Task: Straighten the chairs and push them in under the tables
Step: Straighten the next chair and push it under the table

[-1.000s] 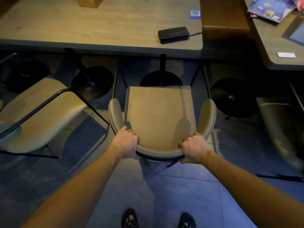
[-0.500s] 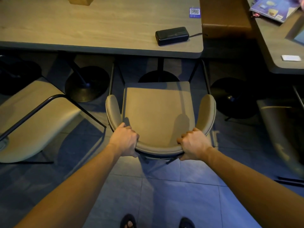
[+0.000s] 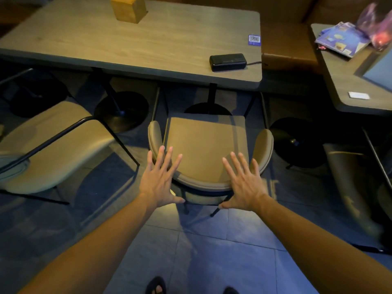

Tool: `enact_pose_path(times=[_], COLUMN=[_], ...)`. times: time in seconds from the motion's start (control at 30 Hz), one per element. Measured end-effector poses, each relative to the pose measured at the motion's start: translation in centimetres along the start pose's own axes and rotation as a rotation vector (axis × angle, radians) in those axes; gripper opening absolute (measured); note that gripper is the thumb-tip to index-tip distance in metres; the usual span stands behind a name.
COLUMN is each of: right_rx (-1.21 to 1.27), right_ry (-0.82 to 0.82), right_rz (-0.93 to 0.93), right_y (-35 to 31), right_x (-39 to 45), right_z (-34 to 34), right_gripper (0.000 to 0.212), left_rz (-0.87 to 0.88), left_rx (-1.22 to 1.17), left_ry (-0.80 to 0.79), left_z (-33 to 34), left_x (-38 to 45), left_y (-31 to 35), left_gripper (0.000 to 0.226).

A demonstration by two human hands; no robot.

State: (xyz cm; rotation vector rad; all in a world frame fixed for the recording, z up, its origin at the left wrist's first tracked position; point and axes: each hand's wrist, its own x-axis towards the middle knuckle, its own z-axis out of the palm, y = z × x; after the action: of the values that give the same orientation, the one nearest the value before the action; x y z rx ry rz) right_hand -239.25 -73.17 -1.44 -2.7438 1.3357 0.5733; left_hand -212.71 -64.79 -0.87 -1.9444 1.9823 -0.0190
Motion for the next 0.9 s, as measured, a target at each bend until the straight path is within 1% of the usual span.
enact_pose_path(times=[0.17,0.33,0.43,0.5,0.6,0.7,0.8,0.9], right_rx=[-0.019,-0.017,-0.008,-0.002,-0.012,0.003,0.013,0.034], right_ry=[0.048,0.149,0.170,0.213,0.222,0.234,0.233,0.219], right_rz=[-0.054,-0.180,-0.250,-0.291,-0.304,-0.326,-0.382,-0.417], right_y=[-3.6,-10.7,-16.2,-20.1,-26.9,-34.1,-40.8,-46.7], right_x=[-1.0,0.5,1.8,2.6,4.2,5.8,7.7,10.6], right_z=[-3.4,-9.3,-12.8,-15.1,-17.7,-19.3,-20.2,-21.1], right_gripper=[0.140,0.137,0.138,0.137,0.134,0.135,0.136,0.138], left_rz=[-0.116,-0.225,-0.257,-0.284,-0.333,-0.379,-0.436,-0.449], left_rx=[-0.046,-0.041,-0.045,-0.066,-0.061,-0.037,-0.068,-0.054], left_ry=[0.061,0.065,0.073,0.076,0.037,0.005,-0.009,-0.047], left_z=[-0.3,-0.8,-0.1,0.4,1.7,3.4,5.0,6.6], left_x=[-6.1,-12.3,-16.2,-18.5,-22.4,-25.9,-28.9,-30.6], left_y=[-4.6,-11.0,-15.7,-19.3,-25.2,-31.3,-37.0,-42.4], left_gripper=[0.138,0.134,0.129,0.129,0.132,0.131,0.131,0.131])
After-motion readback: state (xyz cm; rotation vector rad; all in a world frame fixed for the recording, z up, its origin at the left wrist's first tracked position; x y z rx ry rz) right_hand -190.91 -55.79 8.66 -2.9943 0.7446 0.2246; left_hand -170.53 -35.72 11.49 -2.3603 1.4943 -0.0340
